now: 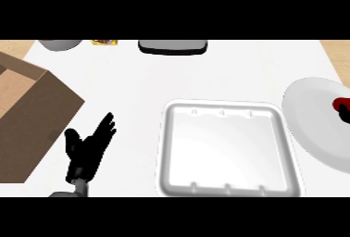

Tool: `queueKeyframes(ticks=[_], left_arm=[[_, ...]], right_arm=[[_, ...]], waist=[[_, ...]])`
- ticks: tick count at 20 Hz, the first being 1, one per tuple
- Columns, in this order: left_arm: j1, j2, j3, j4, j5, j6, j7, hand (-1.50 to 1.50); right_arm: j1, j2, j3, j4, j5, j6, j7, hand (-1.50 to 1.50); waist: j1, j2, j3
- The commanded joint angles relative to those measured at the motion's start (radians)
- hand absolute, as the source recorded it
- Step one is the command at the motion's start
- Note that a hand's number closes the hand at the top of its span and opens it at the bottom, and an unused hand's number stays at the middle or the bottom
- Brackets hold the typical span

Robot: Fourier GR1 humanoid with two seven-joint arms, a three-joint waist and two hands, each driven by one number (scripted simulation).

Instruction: Pick the can from the tray and place it in the plate

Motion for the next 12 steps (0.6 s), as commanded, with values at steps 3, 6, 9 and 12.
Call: queueKeyframes(ticks=[3, 6, 9, 12], left_arm=[[0.0, -0.006, -0.001, -0.019, 0.004, 0.001, 0.014, 0.0], [0.005, -0.008, -0.007, 0.028, -0.009, -0.013, -0.039, 0.0], [-0.004, -0.004, 0.006, 0.025, -0.004, -0.002, -0.013, 0.0], [0.03, -0.007, -0.001, -0.001, -0.004, -0.003, -0.023, 0.0]], right_arm=[[-0.099, -0.022, -0.029, 0.268, -0.048, 0.178, -0.133, -1.5], [-0.122, -0.015, -0.09, 0.313, -0.105, 0.207, -0.282, -1.5], [-0.126, -0.041, -0.163, 0.316, -0.179, 0.27, -0.41, -1.5], [-0.133, -0.014, -0.251, 0.294, -0.268, 0.261, -0.521, -1.5]], waist=[[0.014, 0.003, 0.003], [0.012, 0.006, 0.004], [0.004, 0.005, 0.005], [-0.002, 0.0, 0.004]])
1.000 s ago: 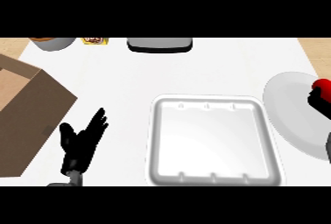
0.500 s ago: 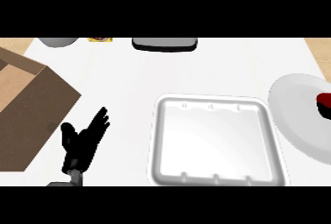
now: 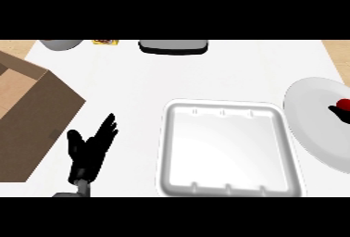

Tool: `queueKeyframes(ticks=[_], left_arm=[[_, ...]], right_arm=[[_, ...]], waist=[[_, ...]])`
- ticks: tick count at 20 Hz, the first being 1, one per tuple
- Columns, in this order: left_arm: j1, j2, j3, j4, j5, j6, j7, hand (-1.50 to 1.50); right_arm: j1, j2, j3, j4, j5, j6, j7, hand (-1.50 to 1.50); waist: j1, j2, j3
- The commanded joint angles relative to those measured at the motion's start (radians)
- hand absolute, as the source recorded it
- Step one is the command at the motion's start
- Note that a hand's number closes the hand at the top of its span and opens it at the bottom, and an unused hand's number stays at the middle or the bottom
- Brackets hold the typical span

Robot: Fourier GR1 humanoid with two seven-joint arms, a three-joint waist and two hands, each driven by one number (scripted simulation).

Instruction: Pick the can from the tray and place it in the plate

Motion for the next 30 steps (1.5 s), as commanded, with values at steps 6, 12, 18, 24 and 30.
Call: queueKeyframes(ticks=[6, 12, 18, 24, 30], left_arm=[[-0.045, 0.036, 0.058, 0.052, 0.015, -0.015, -0.001, 0.0], [0.043, 0.016, 0.029, -0.035, 0.013, -0.009, 0.008, 0.0], [0.006, 0.016, 0.064, 0.068, 0.017, -0.028, -0.053, 0.0], [-0.013, 0.041, 0.069, 0.021, 0.017, -0.047, -0.002, 0.0], [-0.005, -0.003, 0.048, 0.051, -0.032, -0.004, -0.045, 0.0]], right_arm=[[0.019, -0.048, -0.207, 0.109, -0.203, 0.15, -0.241, -1.5], [0.141, -0.091, -0.216, 0.119, -0.263, 0.447, -0.276, -1.5], [0.296, -0.089, -0.158, 0.028, -0.265, 0.594, -0.308, -1.5], [0.466, -0.058, -0.118, -0.117, -0.274, 0.62, -0.312, -1.5], [0.606, 0.008, -0.09, -0.29, -0.279, 0.563, -0.29, -1.5]], waist=[[-0.02, -0.004, -0.003], [-0.031, -0.014, -0.005], [-0.049, -0.018, -0.008], [-0.048, -0.018, -0.009], [-0.045, -0.016, -0.008]])
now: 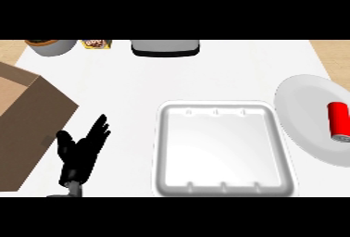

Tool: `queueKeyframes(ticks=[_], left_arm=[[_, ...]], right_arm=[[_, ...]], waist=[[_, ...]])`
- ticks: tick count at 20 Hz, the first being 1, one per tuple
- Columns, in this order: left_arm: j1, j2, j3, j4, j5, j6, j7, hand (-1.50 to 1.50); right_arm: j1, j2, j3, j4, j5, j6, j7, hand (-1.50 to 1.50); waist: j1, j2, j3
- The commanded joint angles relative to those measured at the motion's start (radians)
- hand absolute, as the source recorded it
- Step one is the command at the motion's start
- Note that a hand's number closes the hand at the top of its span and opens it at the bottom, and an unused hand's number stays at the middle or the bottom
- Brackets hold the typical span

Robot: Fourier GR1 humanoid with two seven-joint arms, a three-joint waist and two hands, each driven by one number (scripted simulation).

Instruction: Pick the can from the tray and place it in the plate

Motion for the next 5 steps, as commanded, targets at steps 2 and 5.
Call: queueKeyframes(ticks=[2, 5], left_arm=[[0.016, 0.0, 0.002, -0.03, -0.011, -0.004, 0.015, 0.0], [0.022, -0.021, -0.012, -0.041, -0.023, 0.01, 0.013, 0.0]], right_arm=[[0.131, 0.052, 0.021, -0.195, -0.023, -0.023, 0.071, -1.5], [0.214, 0.09, 0.014, -0.272, -0.028, -0.028, 0.067, -1.5]], waist=[[0.002, 0.001, 0.0], [0.002, 0.001, 0.0]])
